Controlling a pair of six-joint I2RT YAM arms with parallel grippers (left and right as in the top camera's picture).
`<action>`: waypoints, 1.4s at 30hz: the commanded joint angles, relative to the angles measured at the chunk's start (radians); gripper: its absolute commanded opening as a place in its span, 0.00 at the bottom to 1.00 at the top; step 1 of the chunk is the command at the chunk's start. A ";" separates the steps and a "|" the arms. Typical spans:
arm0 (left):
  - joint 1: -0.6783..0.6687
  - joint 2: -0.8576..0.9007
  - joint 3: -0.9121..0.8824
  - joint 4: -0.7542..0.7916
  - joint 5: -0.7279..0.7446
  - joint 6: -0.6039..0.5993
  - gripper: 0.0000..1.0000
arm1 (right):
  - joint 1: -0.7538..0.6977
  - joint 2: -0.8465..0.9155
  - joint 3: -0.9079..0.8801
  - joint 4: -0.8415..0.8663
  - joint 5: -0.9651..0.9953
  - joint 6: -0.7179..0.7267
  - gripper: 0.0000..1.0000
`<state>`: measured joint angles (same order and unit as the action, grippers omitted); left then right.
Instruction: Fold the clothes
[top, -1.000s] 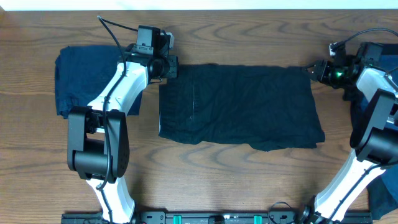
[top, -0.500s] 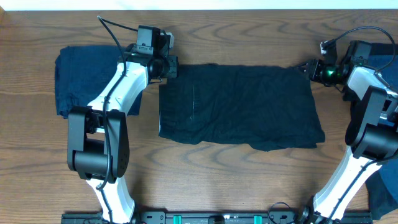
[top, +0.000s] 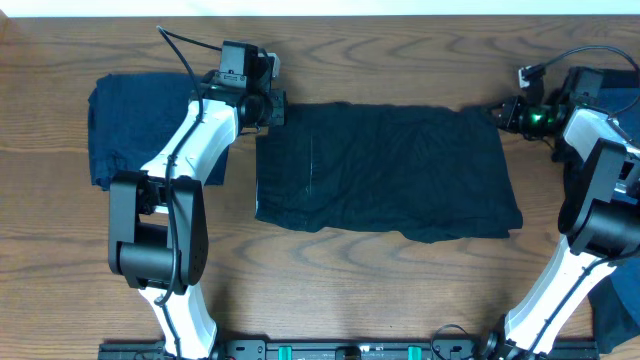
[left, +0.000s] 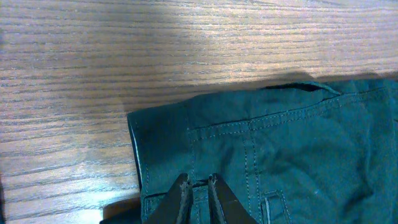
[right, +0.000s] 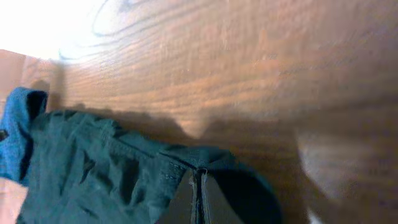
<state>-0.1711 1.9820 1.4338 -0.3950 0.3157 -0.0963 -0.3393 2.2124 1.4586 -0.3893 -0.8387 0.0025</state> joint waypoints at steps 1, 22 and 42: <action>0.004 -0.006 -0.009 -0.008 0.005 0.007 0.13 | -0.003 0.006 -0.002 -0.053 -0.052 -0.075 0.01; 0.005 0.044 -0.009 -0.004 0.005 0.006 0.59 | -0.003 0.006 -0.002 -0.206 0.087 -0.146 0.01; 0.069 0.117 -0.012 0.060 0.017 -0.048 0.59 | -0.003 0.006 -0.002 -0.209 0.179 -0.146 0.01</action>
<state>-0.0933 2.0880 1.4334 -0.3328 0.3157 -0.1345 -0.3431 2.2124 1.4586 -0.5892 -0.7166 -0.1219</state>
